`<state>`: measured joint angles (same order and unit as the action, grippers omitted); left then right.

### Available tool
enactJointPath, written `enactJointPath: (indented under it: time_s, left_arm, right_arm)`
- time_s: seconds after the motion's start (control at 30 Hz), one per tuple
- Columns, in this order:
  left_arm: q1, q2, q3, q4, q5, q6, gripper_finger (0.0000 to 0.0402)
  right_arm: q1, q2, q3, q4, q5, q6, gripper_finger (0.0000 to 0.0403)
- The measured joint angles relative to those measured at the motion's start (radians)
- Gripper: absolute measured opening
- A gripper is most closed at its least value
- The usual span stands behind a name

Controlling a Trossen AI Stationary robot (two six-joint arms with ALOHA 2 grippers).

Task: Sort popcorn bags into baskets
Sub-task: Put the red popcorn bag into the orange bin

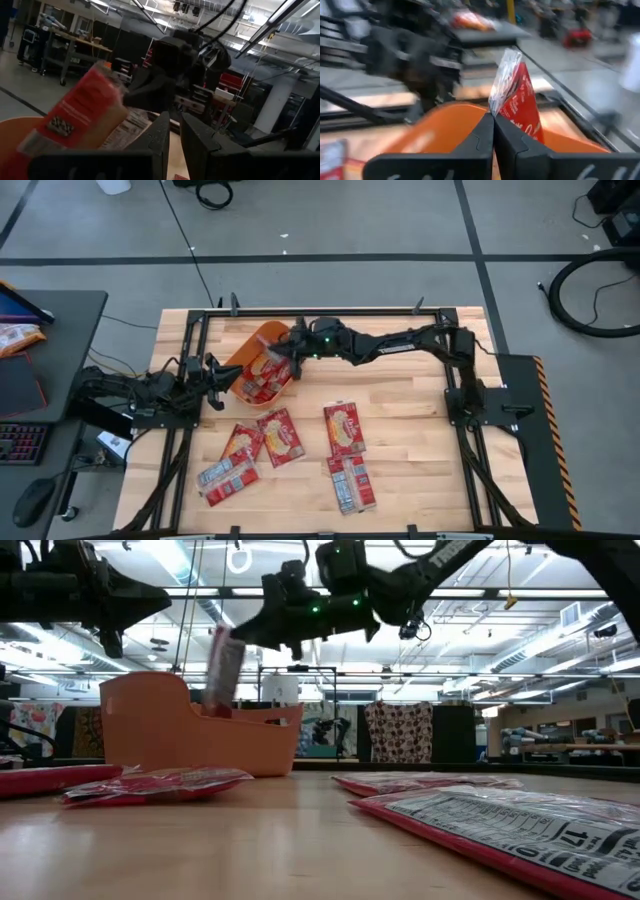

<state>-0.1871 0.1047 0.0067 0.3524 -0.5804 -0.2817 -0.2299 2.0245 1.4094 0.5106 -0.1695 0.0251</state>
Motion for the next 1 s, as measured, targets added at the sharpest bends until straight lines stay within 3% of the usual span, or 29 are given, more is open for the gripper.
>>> enactJointPath:
  time_s: [0.1,0.4,0.47,0.6,0.77,0.9,1.0]
  left_arm:
    - [0.0,0.0,0.0,0.0,0.0,-0.001,0.0048]
    - [0.0,0.0,0.0,0.0,0.0,0.004,0.0048]
    - [0.0,0.0,0.0,0.0,0.001,0.004,0.0048]
    - [0.0,0.0,0.0,0.001,0.001,-0.001,0.0048]
    - [0.0,0.0,0.0,0.001,0.002,0.0,0.0048]
    - [0.0,0.0,0.0,-0.01,0.035,-0.03,0.0048]
    - [0.0,0.0,0.0,-0.012,0.173,-0.037,0.0048]
  right_arm:
    - [0.006,0.038,0.004,0.064,-0.038,0.019,0.0032]
    - [0.005,0.043,0.03,-0.082,-0.034,0.029,0.0099]
    - [0.006,0.037,0.056,-0.173,0.022,0.017,0.0106]
    - [0.006,0.034,0.147,-0.449,0.276,-0.063,0.0108]
    - [0.024,0.034,0.266,-0.708,0.495,-0.164,0.0106]
    - [0.05,0.03,0.34,-0.875,0.53,-0.194,0.0106]
    - [0.075,0.009,0.362,-0.978,0.478,-0.202,0.0106]
